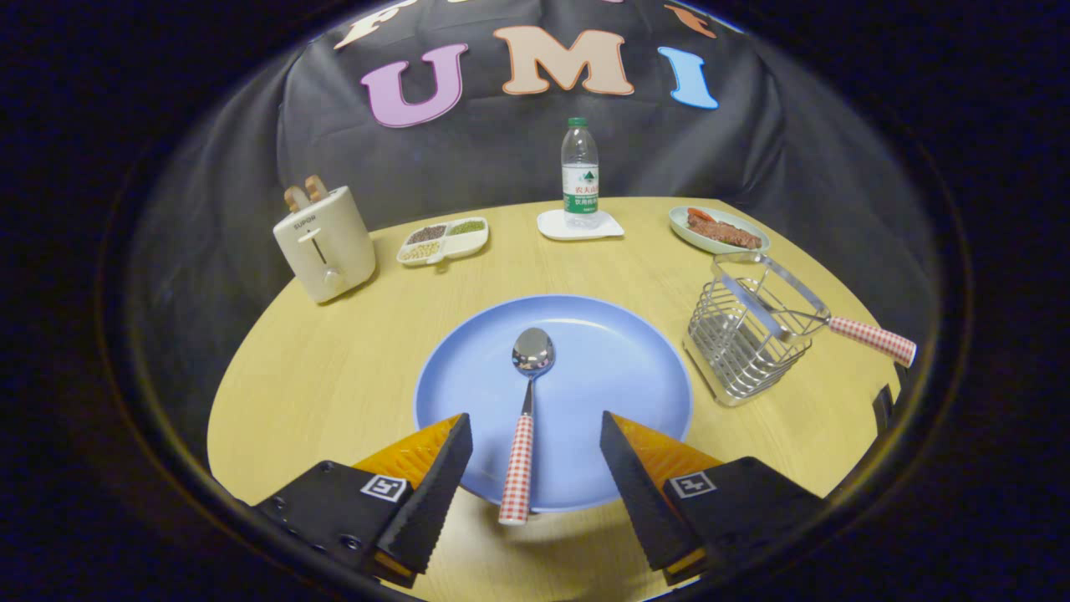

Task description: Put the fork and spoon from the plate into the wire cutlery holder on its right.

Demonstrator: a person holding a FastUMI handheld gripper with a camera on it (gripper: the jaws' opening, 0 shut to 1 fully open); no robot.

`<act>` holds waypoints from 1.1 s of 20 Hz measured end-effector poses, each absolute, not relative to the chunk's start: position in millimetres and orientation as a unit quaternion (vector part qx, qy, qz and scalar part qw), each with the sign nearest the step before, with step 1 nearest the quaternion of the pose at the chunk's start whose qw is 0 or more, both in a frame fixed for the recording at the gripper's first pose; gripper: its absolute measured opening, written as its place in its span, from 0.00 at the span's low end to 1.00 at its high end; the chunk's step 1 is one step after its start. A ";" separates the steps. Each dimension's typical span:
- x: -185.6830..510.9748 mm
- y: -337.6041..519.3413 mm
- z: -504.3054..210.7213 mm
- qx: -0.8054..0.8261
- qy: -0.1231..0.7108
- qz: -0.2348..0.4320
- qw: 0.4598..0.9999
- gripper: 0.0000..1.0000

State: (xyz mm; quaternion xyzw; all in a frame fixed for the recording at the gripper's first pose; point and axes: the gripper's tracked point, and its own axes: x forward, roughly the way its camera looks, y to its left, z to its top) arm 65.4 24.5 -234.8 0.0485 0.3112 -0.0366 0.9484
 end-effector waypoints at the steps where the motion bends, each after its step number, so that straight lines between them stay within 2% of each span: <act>1: 65.0 26.5 -237.1 0.048 0.313 -0.037 0.948 0.76; 8: 63.3 32.3 -258.3 0.055 0.350 -0.036 0.935 0.24; 11: 63.0 27.2 -256.9 0.055 0.356 -0.050 0.932 0.14; 15: 69.1 24.5 -240.5 0.057 0.347 -0.042 0.935 0.09; 22: 75.2 8.9 -175.9 0.031 0.321 -0.006 0.947 0.09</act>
